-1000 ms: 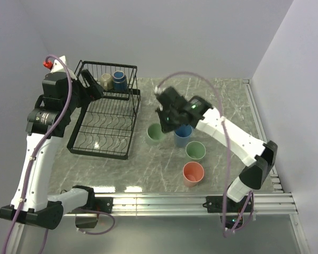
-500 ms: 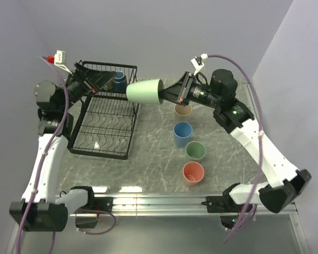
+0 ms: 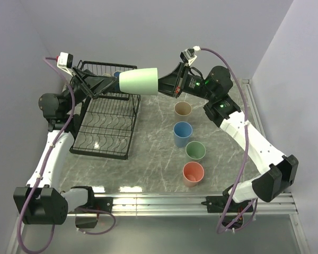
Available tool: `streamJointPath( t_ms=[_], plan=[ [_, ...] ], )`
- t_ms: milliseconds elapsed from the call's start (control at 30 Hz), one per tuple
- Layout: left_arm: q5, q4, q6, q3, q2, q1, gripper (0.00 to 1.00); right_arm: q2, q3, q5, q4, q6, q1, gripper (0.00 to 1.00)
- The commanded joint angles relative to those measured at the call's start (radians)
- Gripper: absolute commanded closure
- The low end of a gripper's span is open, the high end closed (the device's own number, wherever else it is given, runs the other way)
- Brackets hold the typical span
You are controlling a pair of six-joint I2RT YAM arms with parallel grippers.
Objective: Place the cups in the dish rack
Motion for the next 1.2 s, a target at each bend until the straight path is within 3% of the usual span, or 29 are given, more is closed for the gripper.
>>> streamJointPath(
  t_ms=[0, 167, 733, 900, 1167],
  plan=[
    [0.028, 0.070, -0.009, 0.044, -0.008, -0.022, 0.01, 0.021, 0.040, -0.029, 0.101, 0.035, -0.003, 1.00],
    [0.021, 0.018, 0.030, 0.069, 0.001, -0.060, 0.01, 0.051, 0.069, -0.032, 0.063, 0.007, -0.001, 1.00],
    [0.041, 0.103, -0.058, 0.113, 0.029, -0.066, 0.01, 0.130, 0.089, -0.039, 0.053, -0.011, -0.023, 1.00],
    [0.057, -0.007, 0.013, 0.145, 0.015, -0.066, 0.01, 0.148, 0.071, -0.048, 0.115, 0.041, -0.055, 1.00],
    [0.059, -0.056, 0.043, 0.148, 0.018, -0.078, 0.01, 0.169, 0.100, -0.035, 0.078, 0.012, -0.053, 1.00]
  ],
)
